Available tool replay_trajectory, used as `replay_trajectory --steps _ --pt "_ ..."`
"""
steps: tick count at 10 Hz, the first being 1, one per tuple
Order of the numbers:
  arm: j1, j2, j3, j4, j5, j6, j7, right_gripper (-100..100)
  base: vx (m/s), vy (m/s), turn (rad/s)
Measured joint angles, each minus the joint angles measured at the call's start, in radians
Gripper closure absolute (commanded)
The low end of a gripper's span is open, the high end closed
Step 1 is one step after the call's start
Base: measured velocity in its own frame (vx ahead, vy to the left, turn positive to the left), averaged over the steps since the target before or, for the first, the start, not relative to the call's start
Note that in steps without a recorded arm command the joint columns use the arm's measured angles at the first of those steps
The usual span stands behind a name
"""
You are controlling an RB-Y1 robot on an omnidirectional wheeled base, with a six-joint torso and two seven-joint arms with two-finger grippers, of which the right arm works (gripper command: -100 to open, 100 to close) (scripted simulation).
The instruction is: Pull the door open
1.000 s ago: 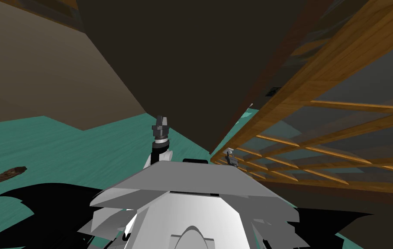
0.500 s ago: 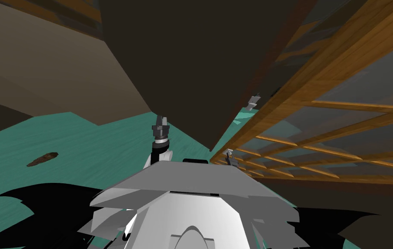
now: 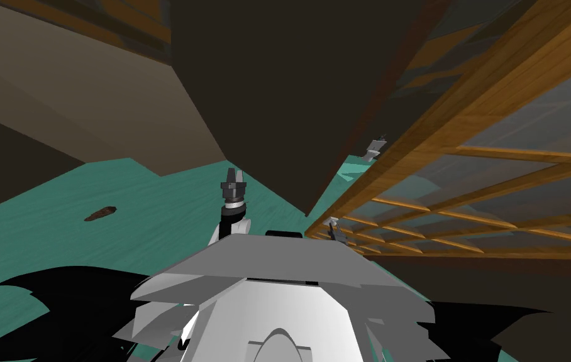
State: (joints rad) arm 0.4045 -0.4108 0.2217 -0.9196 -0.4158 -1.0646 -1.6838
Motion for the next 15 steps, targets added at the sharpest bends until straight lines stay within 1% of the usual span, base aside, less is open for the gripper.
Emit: replay_trajectory --steps 1,4,5,6,7,8,10,12,13,15 --pt "0.000 -0.004 0.006 0.012 0.006 -0.011 -0.009 100 -0.212 -0.007 0.115" --pt "0.001 -0.022 0.021 0.027 0.022 -0.036 -0.035 100 -0.232 -0.033 0.110" --pt "-0.001 -0.027 0.027 0.037 0.028 -0.045 -0.044 100 -0.091 -0.013 0.024" --pt "0.000 -0.026 0.030 0.040 0.030 -0.045 -0.046 100 -0.193 -0.032 0.188" --pt "-0.003 -0.032 0.033 0.049 0.033 -0.054 -0.052 100 -0.280 -0.048 0.208" --pt "-0.007 -0.038 0.036 0.061 0.036 -0.069 -0.062 100 -0.241 -0.038 0.129" --pt "-0.005 -0.050 0.046 0.075 0.044 -0.090 -0.078 100 -0.248 -0.027 0.137" --pt "-0.008 -0.059 0.057 0.101 0.052 -0.114 -0.095 100 -0.258 -0.034 0.152" --pt "-0.011 -0.063 0.061 0.117 0.056 -0.130 -0.103 100 -0.119 -0.006 0.027" --pt "-0.011 -0.066 0.065 0.125 0.059 -0.134 -0.108 100 -0.160 -0.028 0.146"
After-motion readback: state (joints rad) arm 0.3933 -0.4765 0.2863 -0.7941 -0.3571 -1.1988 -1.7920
